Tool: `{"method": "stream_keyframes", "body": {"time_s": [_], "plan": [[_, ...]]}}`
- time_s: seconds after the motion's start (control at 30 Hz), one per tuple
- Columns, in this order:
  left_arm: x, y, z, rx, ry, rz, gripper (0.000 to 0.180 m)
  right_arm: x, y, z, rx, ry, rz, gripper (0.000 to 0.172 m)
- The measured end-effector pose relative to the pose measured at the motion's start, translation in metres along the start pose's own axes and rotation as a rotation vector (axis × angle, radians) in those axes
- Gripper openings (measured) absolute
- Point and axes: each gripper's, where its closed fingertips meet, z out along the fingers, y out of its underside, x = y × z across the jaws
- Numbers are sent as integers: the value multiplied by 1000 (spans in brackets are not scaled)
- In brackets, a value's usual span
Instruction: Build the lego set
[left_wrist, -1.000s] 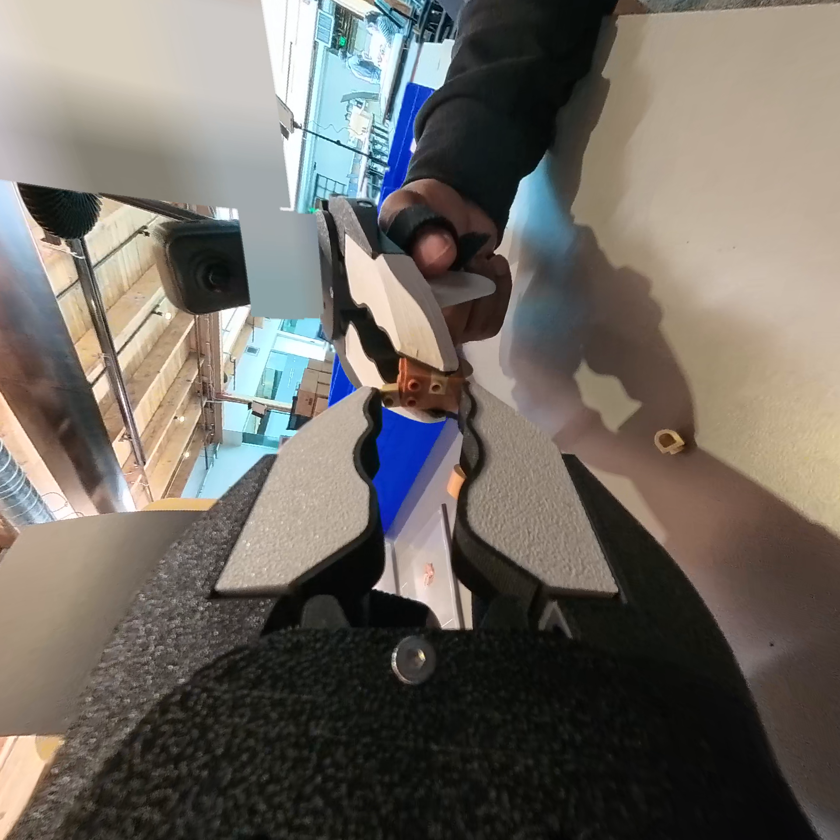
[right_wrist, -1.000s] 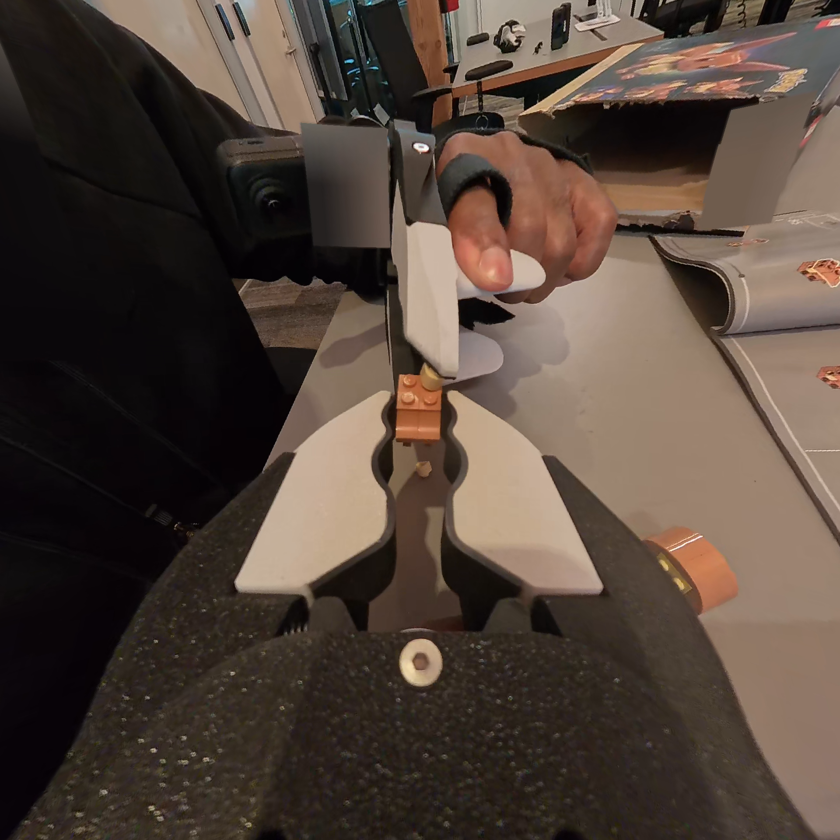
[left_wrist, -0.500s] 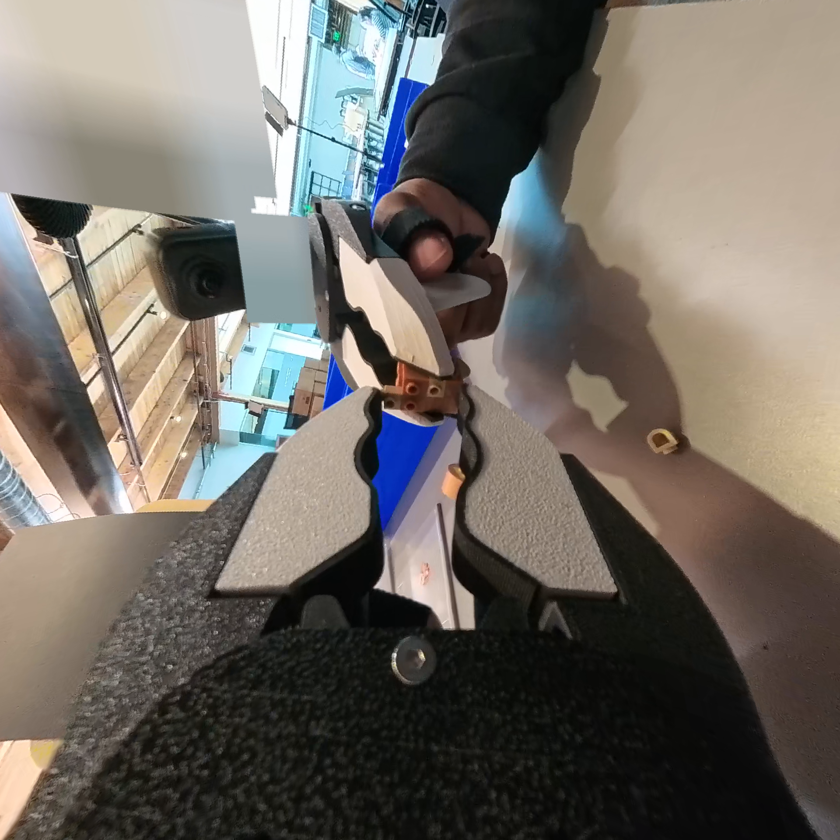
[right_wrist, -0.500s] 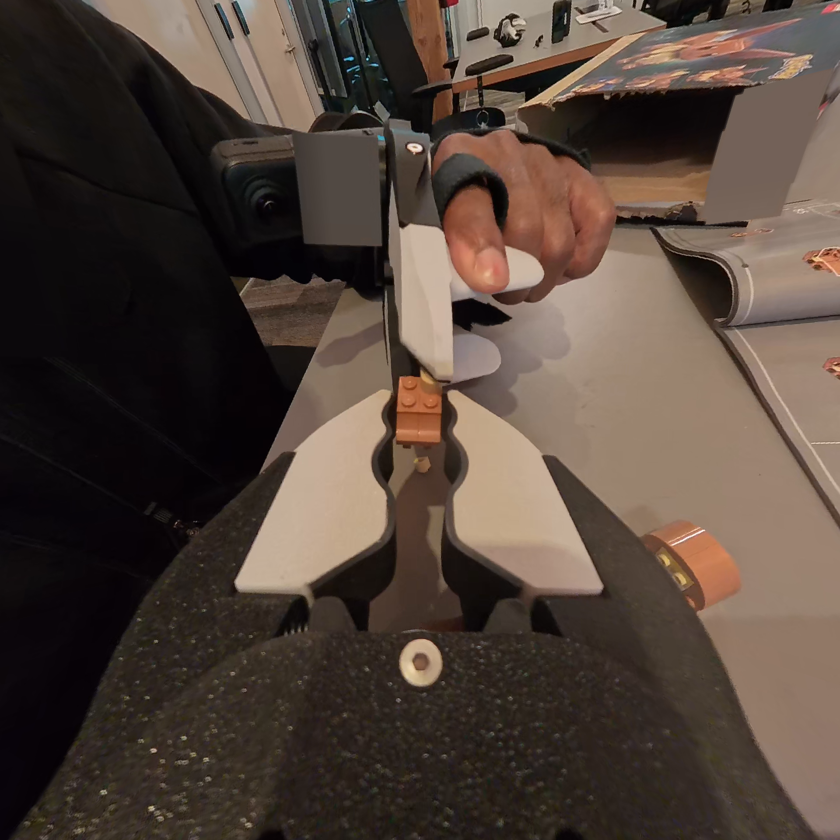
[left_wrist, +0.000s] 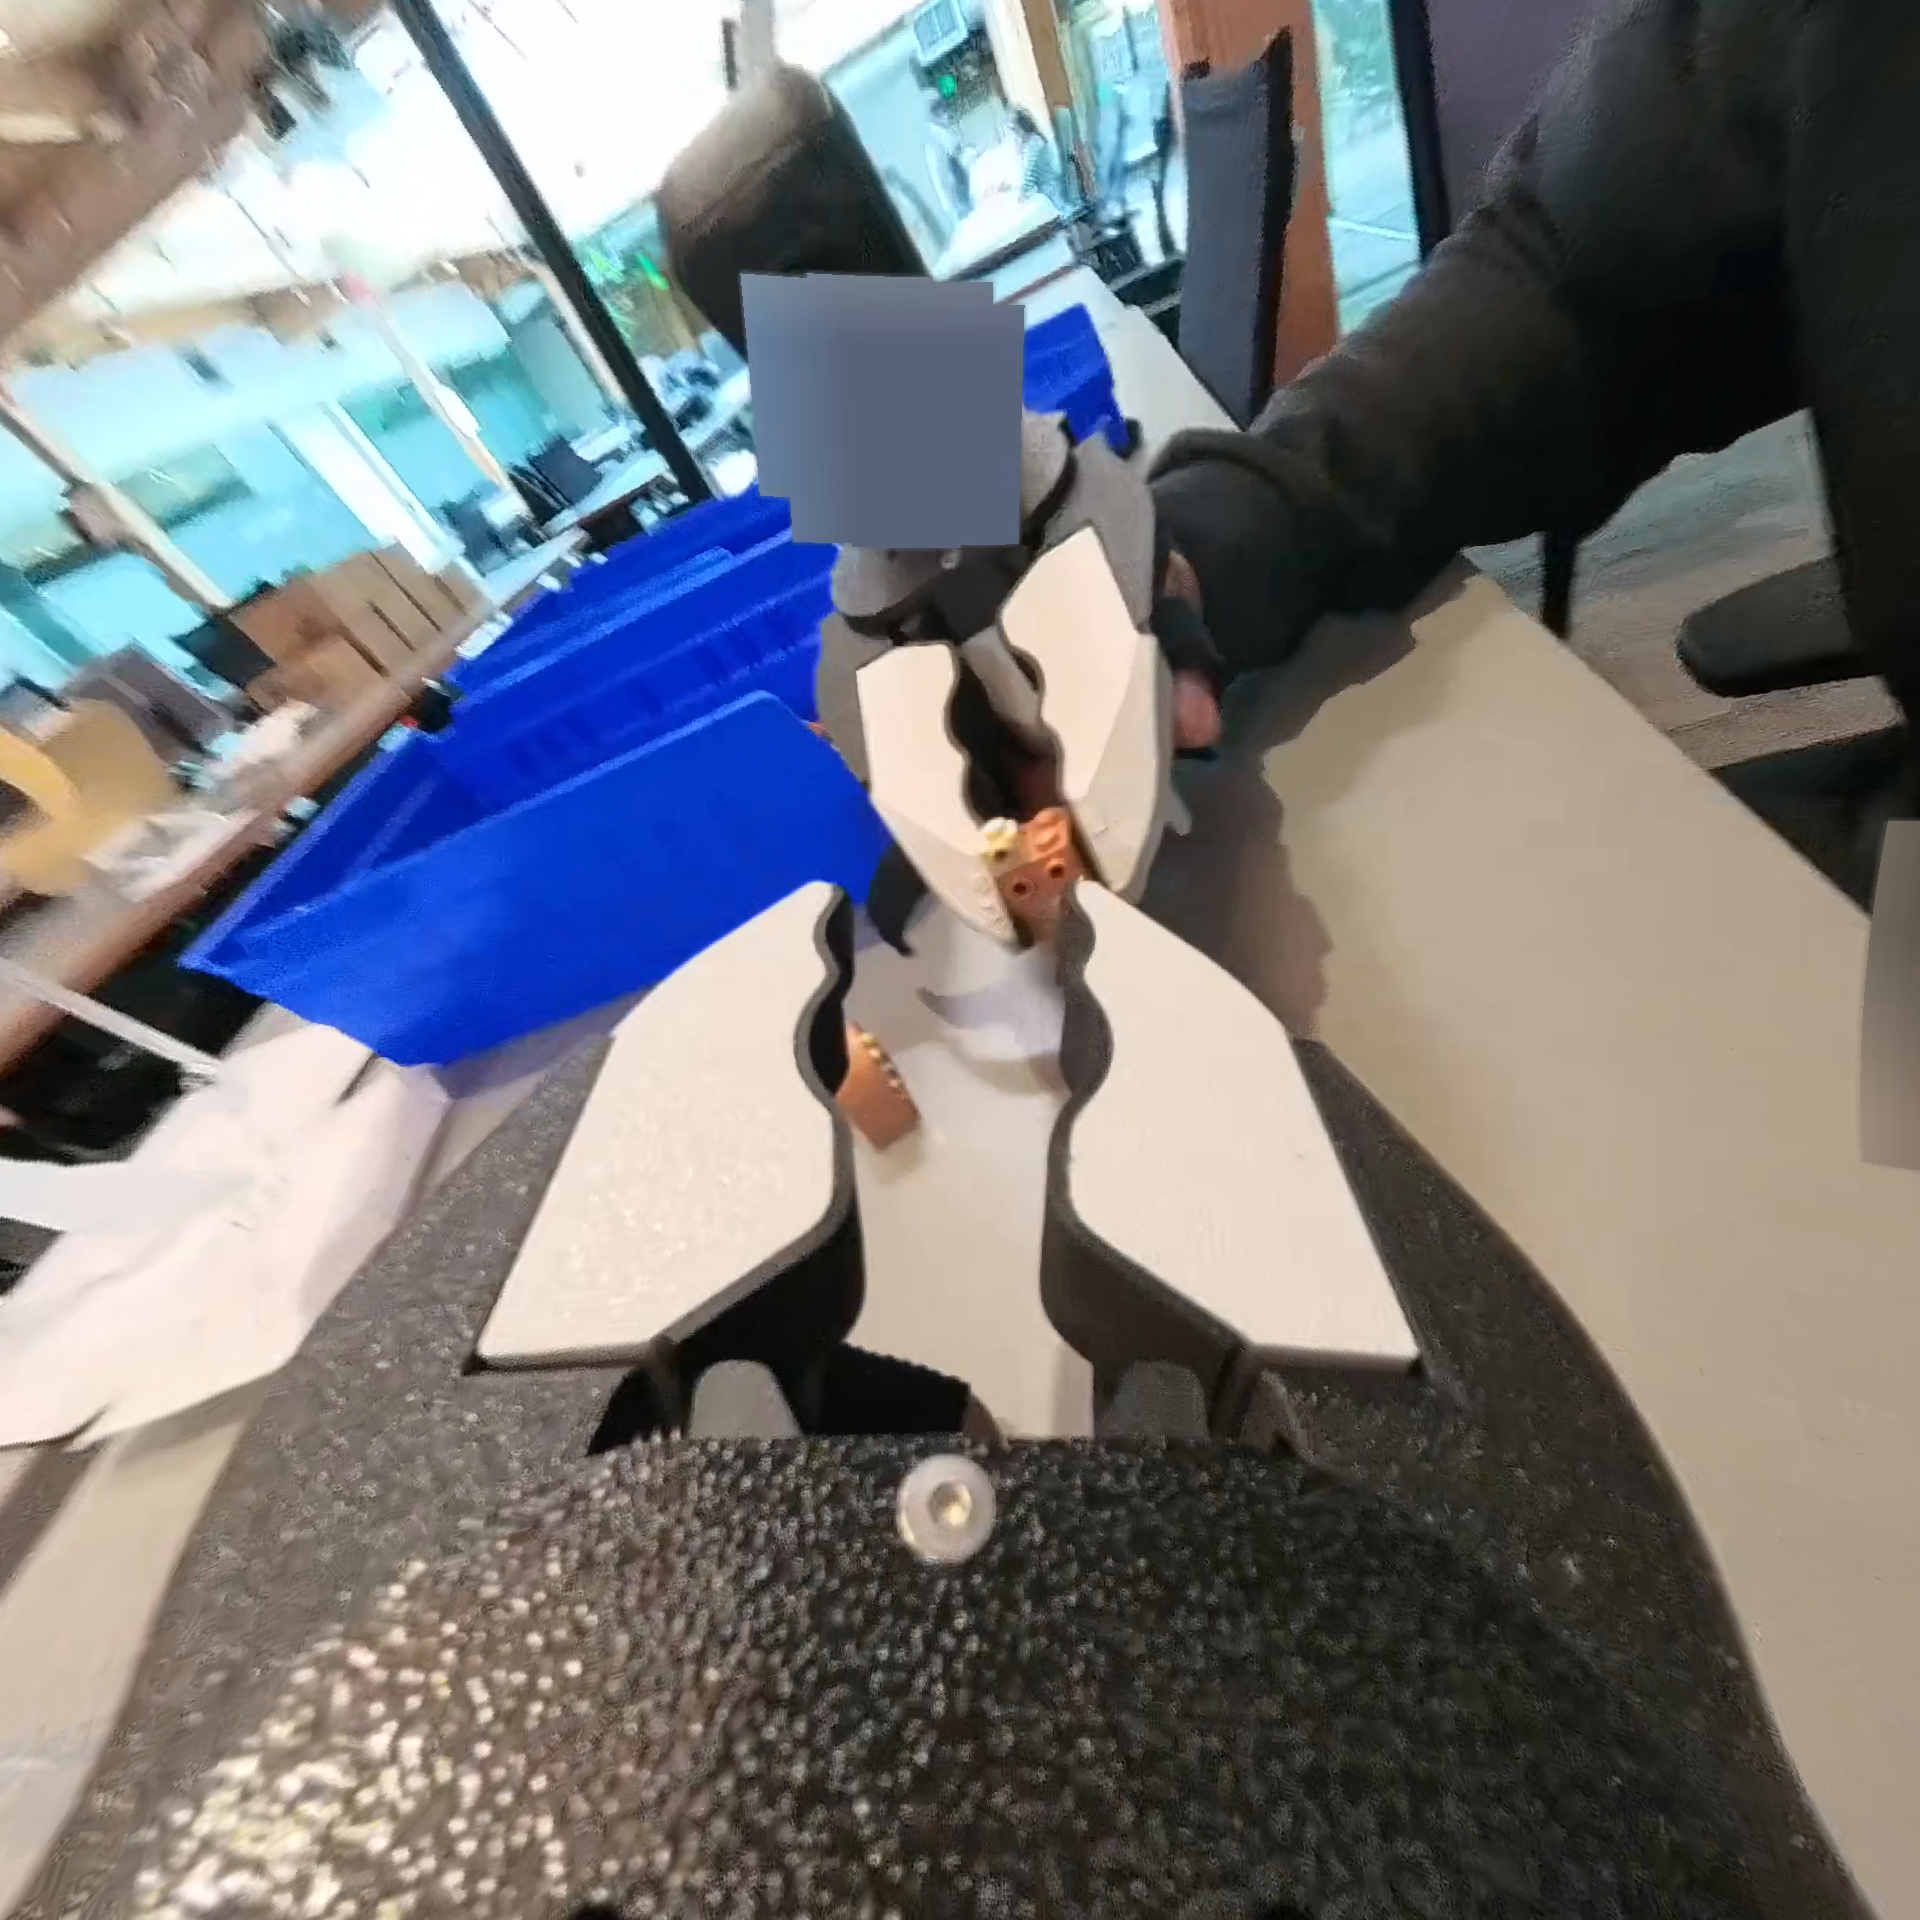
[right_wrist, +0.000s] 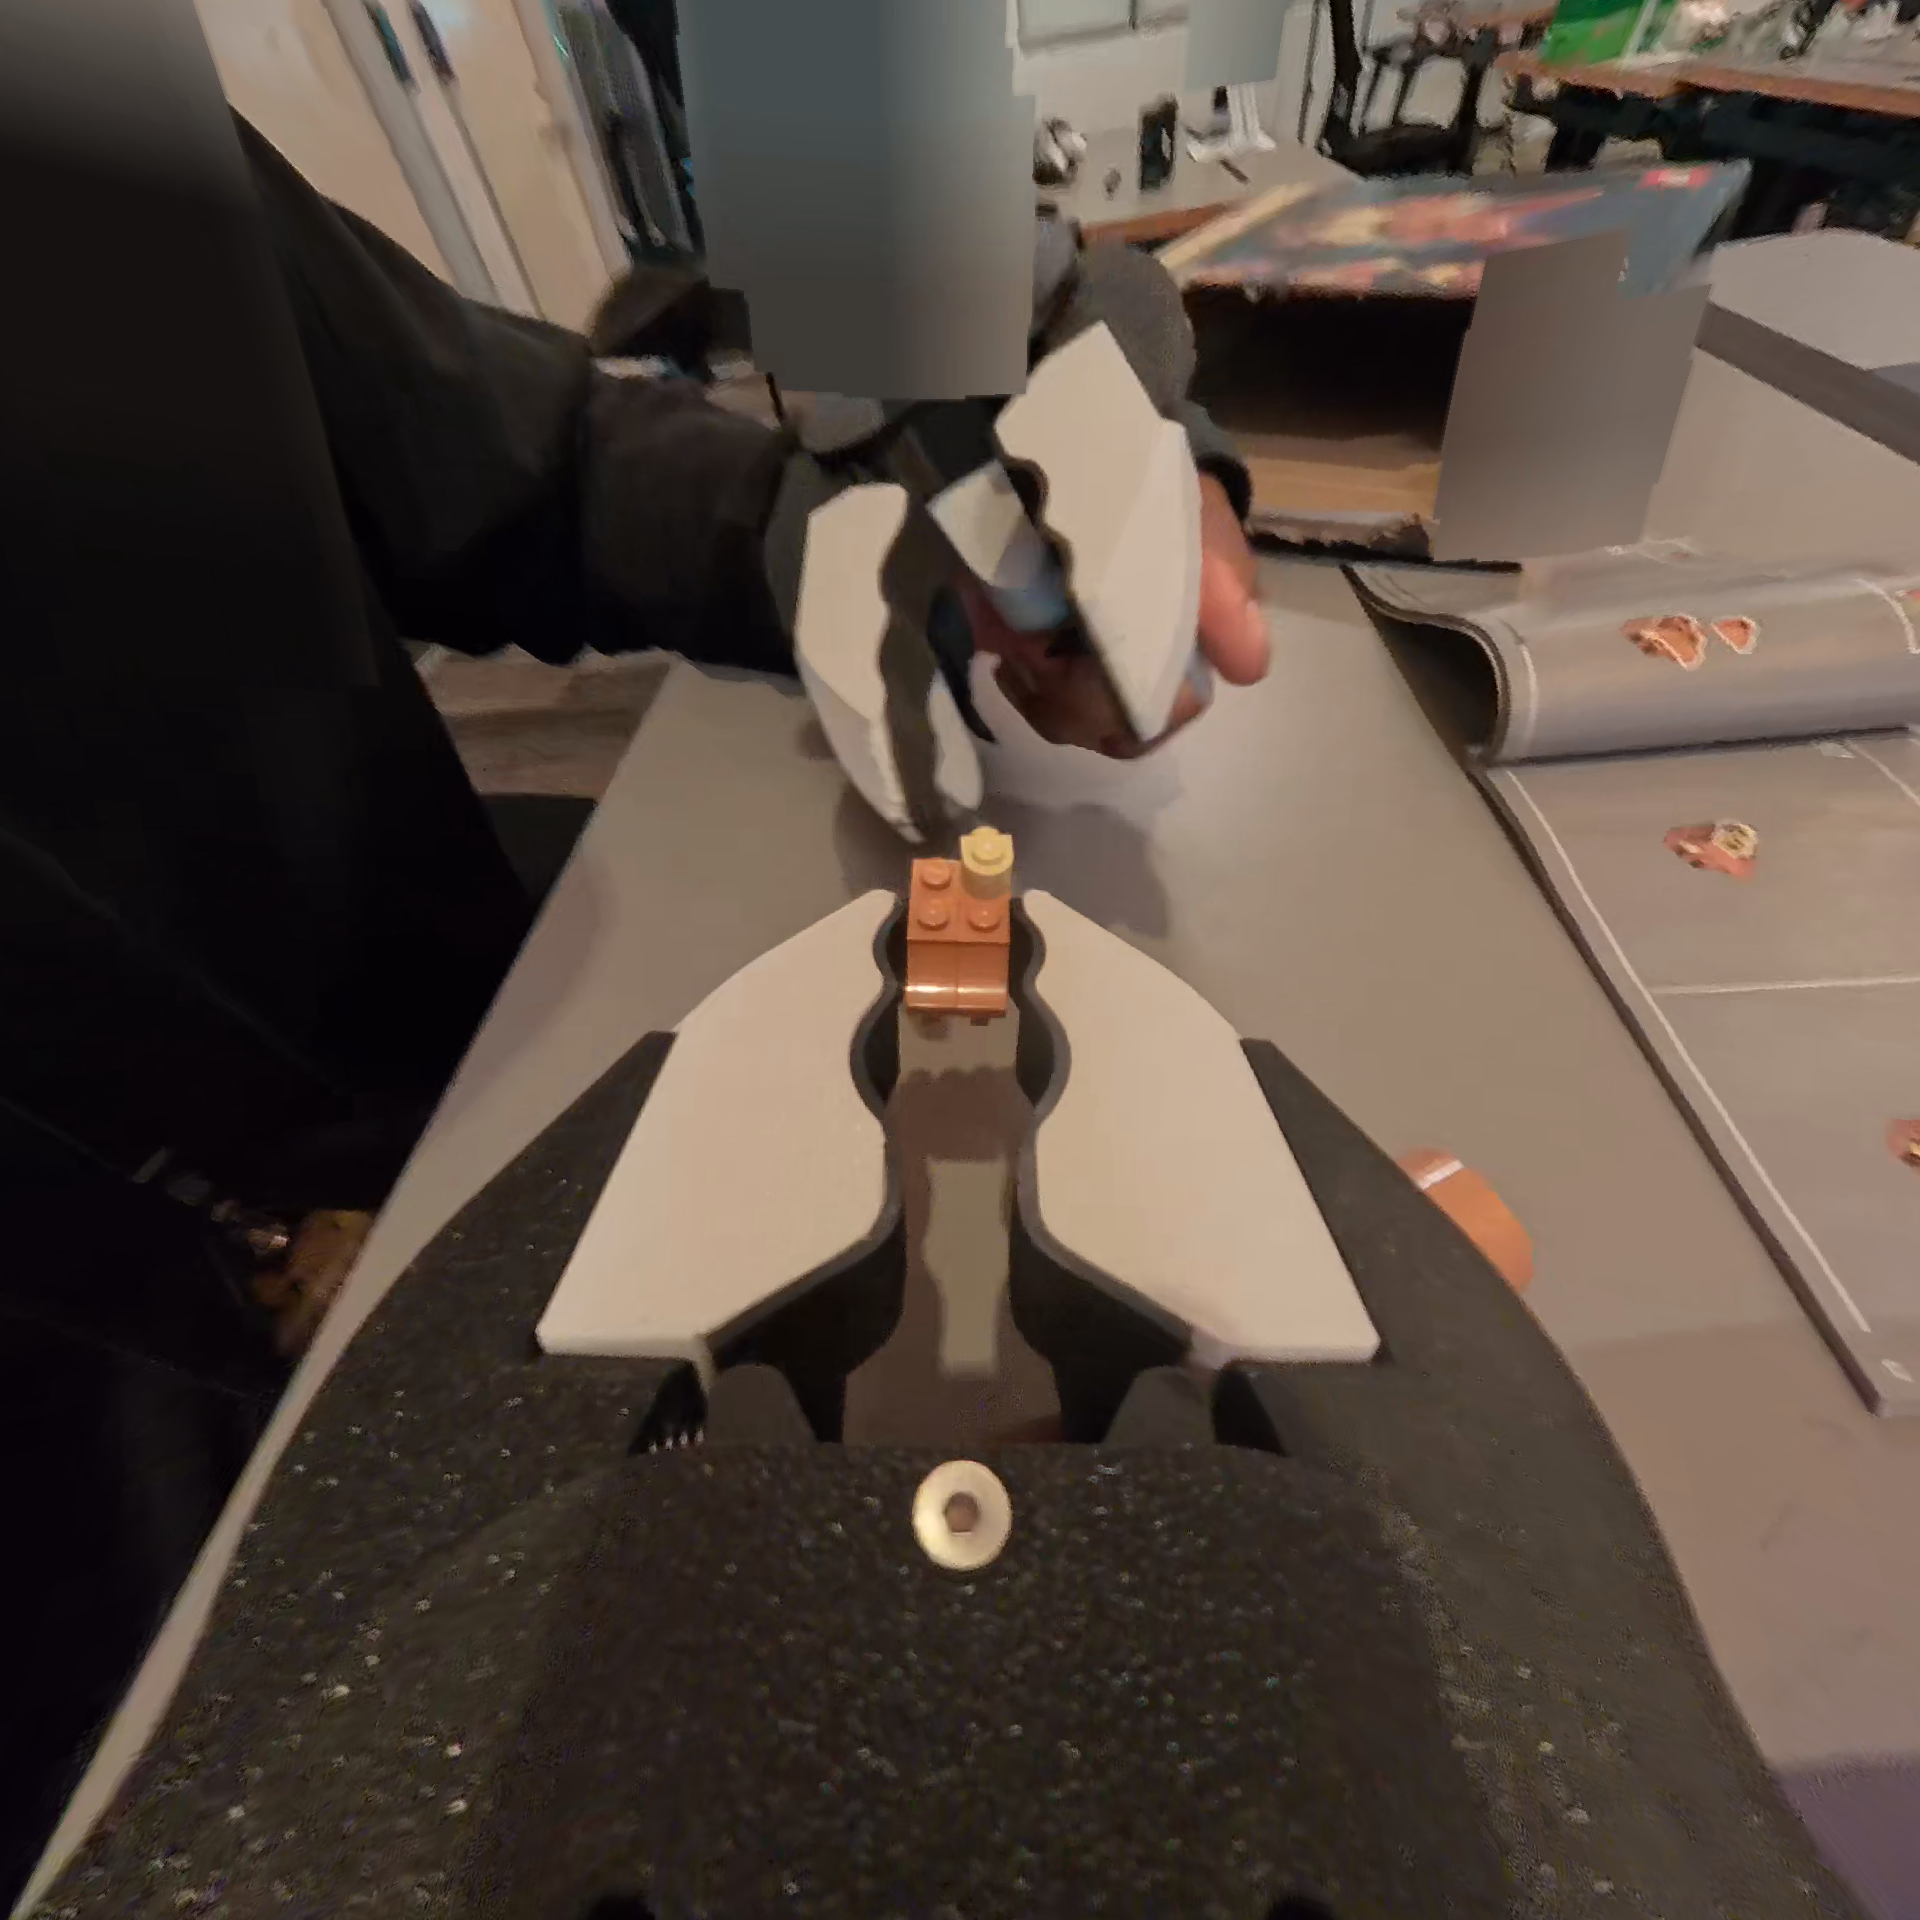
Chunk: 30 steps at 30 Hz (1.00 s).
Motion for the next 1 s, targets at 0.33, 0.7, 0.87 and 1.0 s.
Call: {"method": "stream_keyframes", "body": {"time_s": [0.33, 0.7, 0.87, 1.0], "plan": [[20, 23, 5, -110, 109, -37, 18, 3, 33, 15, -213, 84, -152, 17], [27, 30, 6, -151, 165, -75, 8, 0, 32, 15, -210, 78, -184, 17], [30, 28, 6, -145, 177, -67, 6, -2, 31, 15, -202, 67, -191, 17], [33, 26, 5, -136, 198, -55, 6, -6, 31, 16, -199, 48, -204, 17]]}}
